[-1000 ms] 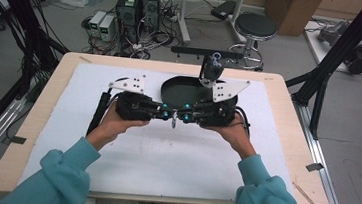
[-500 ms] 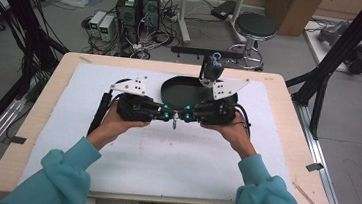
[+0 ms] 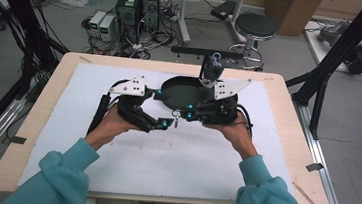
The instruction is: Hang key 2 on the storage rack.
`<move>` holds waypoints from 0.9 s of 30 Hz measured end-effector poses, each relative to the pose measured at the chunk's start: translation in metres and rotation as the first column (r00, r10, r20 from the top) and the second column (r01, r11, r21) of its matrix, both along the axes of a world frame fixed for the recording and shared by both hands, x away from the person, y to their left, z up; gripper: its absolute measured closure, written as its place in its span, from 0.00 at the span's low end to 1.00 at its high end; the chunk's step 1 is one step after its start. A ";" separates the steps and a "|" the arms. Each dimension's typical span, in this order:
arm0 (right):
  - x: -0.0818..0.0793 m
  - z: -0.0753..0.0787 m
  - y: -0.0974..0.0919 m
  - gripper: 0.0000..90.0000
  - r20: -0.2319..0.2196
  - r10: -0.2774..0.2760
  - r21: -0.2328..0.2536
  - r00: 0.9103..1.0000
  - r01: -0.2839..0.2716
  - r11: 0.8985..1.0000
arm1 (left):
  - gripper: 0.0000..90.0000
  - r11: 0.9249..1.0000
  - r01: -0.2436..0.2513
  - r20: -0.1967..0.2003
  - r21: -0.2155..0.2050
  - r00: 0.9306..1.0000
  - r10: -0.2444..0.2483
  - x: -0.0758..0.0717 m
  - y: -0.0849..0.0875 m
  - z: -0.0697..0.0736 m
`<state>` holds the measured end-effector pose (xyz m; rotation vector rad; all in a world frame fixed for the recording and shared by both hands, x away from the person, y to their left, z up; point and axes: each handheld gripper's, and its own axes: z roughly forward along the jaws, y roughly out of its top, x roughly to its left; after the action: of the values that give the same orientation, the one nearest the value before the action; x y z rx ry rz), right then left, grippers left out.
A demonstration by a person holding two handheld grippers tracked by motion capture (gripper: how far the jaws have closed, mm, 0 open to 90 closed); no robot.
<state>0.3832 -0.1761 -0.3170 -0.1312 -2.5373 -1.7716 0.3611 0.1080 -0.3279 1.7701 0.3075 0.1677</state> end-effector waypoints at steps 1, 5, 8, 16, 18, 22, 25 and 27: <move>0.001 0.000 -0.001 0.99 0.001 -0.007 -0.002 1.000 0.007 1.000 | 0.02 1.000 0.014 0.001 -0.001 1.000 -0.014 0.001 0.003 -0.001; 0.002 0.001 -0.007 0.99 0.009 -0.028 0.000 1.000 0.028 1.000 | 0.02 1.000 -0.023 0.031 0.011 0.999 0.023 -0.002 0.014 -0.005; 0.003 0.003 -0.013 0.99 0.018 -0.053 0.010 0.998 0.053 0.999 | 0.02 0.997 -0.074 0.051 0.017 0.996 0.073 -0.007 0.027 -0.010; 0.010 0.011 -0.038 0.99 0.035 -0.136 -0.011 0.990 0.137 0.991 | 0.02 0.973 -0.228 0.050 0.031 0.973 0.227 -0.019 0.069 -0.031; 0.013 0.015 -0.044 0.99 0.038 -0.154 -0.017 0.987 0.155 0.988 | 0.02 0.967 -0.252 0.061 0.034 0.966 0.250 -0.024 0.078 -0.037; 0.019 0.025 -0.055 0.99 0.056 -0.195 -0.035 0.979 0.197 0.980 | 0.02 0.955 -0.297 0.058 0.028 0.954 0.295 -0.035 0.098 -0.051; 0.026 0.032 -0.064 0.99 0.069 -0.225 -0.051 0.972 0.228 0.972 | 0.02 0.944 -0.330 0.043 0.014 0.943 0.329 -0.042 0.114 -0.063; 0.031 0.037 -0.069 0.99 0.067 -0.242 -0.061 0.968 0.246 0.967 | 0.02 0.938 -0.346 0.034 0.001 0.938 0.346 -0.047 0.123 -0.071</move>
<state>0.4146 -0.2450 -0.2803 -0.4183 -2.7287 -1.7899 0.3144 0.2310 -0.3987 1.7067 0.5947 0.4505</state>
